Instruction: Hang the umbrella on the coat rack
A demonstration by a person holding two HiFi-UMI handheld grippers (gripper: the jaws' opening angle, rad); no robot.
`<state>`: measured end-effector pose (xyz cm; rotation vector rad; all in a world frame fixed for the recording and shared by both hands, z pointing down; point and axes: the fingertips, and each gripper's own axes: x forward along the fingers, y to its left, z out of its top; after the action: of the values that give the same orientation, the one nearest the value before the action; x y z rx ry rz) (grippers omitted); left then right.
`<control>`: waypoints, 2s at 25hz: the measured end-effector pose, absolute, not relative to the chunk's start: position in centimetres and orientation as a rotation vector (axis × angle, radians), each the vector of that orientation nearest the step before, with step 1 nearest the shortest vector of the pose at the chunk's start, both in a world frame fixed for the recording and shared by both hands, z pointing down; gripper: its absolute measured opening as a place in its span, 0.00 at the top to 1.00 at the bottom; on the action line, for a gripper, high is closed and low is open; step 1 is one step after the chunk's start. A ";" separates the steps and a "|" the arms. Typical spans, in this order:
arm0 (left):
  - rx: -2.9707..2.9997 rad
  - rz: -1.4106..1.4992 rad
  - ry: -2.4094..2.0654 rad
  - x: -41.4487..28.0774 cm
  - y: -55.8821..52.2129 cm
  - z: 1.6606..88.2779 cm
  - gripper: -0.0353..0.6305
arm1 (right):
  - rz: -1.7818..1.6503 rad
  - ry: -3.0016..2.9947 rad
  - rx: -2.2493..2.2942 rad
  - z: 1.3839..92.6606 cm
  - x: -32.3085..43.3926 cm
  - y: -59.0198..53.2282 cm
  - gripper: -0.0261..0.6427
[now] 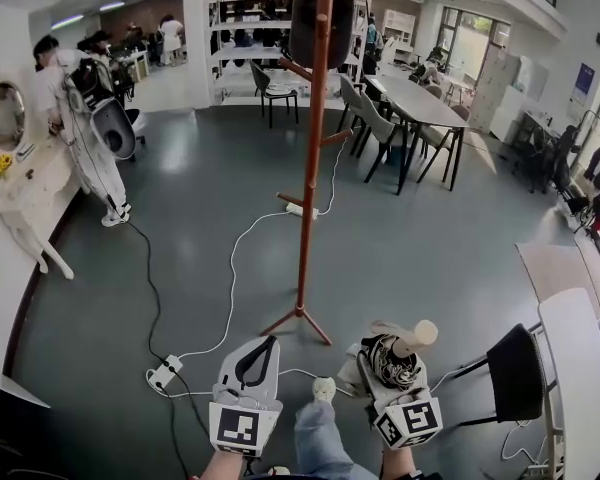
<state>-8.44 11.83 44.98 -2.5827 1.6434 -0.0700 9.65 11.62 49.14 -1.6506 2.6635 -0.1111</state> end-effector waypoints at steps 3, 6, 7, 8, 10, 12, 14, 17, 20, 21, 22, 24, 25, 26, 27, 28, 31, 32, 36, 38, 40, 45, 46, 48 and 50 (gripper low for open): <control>-2.565 -0.050 1.689 -7.1 6.4 45.2 0.94 | -0.081 2.696 -1.608 48.9 10.7 5.8 0.53; -2.534 -0.036 1.722 -6.5 0.3 44.6 0.94 | -0.065 2.730 -1.550 48.3 10.9 -0.8 0.53; -2.527 -0.037 1.729 -6.3 -1.7 44.3 0.94 | -0.065 2.738 -1.535 48.1 11.0 -3.0 0.53; -2.519 -0.037 1.738 -5.9 -3.7 44.0 0.94 | -0.065 2.747 -1.517 47.7 11.2 -5.1 0.53; -2.498 -0.035 1.757 -4.9 -7.5 43.0 0.94 | -0.056 2.766 -1.475 46.8 12.0 -9.3 0.53; -2.475 -0.037 1.777 -4.0 -11.4 42.2 0.94 | -0.041 2.787 -1.436 45.8 12.6 -13.6 0.53; -2.449 -0.034 1.805 -3.5 -15.0 41.6 0.94 | -0.029 2.809 -1.398 45.2 12.9 -17.8 0.53; -2.409 -0.030 1.846 -3.6 -19.0 41.3 0.94 | -0.014 2.841 -1.340 44.8 12.7 -22.7 0.53; -2.394 -0.036 1.875 -4.0 -21.9 41.5 0.94 | -0.013 2.858 -1.306 44.5 12.2 -26.4 0.53; -2.392 -0.037 1.880 -4.2 -22.8 41.5 0.94 | -0.014 2.860 -1.300 44.3 11.9 -27.6 0.53; -2.391 -0.038 1.879 -4.3 -23.6 41.3 0.94 | -0.014 2.861 -1.297 44.1 11.7 -28.6 0.53; -2.383 -0.058 1.854 -4.5 -25.2 41.0 0.94 | -0.018 2.864 -1.295 43.7 11.4 -30.5 0.53; -2.373 -0.079 1.833 -4.4 -25.8 40.9 0.94 | -0.020 2.864 -1.294 43.6 11.2 -31.3 0.53; -2.365 -0.098 1.812 -4.4 -26.2 40.9 0.94 | -0.021 2.862 -1.296 43.5 11.1 -32.0 0.53; -2.367 -0.107 1.802 -4.4 -26.7 40.8 0.94 | -0.020 2.859 -1.303 43.5 11.1 -32.6 0.53; -2.378 -0.103 1.802 -4.5 -27.1 40.8 0.94 | -0.018 2.854 -1.313 43.3 11.0 -33.2 0.53; -2.399 -0.101 1.801 -5.1 -28.6 40.1 0.94 | -0.015 2.839 -1.332 42.7 10.7 -34.8 0.53; -2.397 -0.107 1.797 -5.3 -29.2 39.7 0.94 | -0.017 2.834 -1.334 42.5 10.6 -35.4 0.53; -2.377 -0.102 1.788 -6.1 -30.8 38.7 0.94 | -0.030 2.826 -1.344 42.5 10.2 -37.2 0.53; -2.375 -0.102 1.784 -6.3 -31.3 38.6 0.94 | -0.032 2.825 -1.356 42.6 10.2 -37.9 0.53; -2.381 -0.088 1.789 -6.3 -31.6 38.6 0.94 | -0.033 2.825 -1.362 42.7 10.1 -38.5 0.53; -2.381 -0.110 1.784 -6.5 -32.4 39.0 0.94 | -0.034 2.837 -1.363 42.8 9.7 -39.8 0.53; -2.381 -0.107 1.789 -6.5 -32.5 39.0 0.94 | -0.036 2.840 -1.362 42.9 9.6 -40.0 0.52; -2.385 -0.096 1.804 -6.7 -32.6 39.1 0.94 | -0.037 2.845 -1.358 42.9 9.4 -40.3 0.52; -2.389 -0.085 1.818 -6.8 -32.7 39.1 0.94 | -0.035 2.850 -1.352 42.7 9.3 -40.5 0.52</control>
<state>-6.76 -32.73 39.15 -2.3886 1.8180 -0.0851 9.26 -40.54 42.72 -1.3523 2.8496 -0.0345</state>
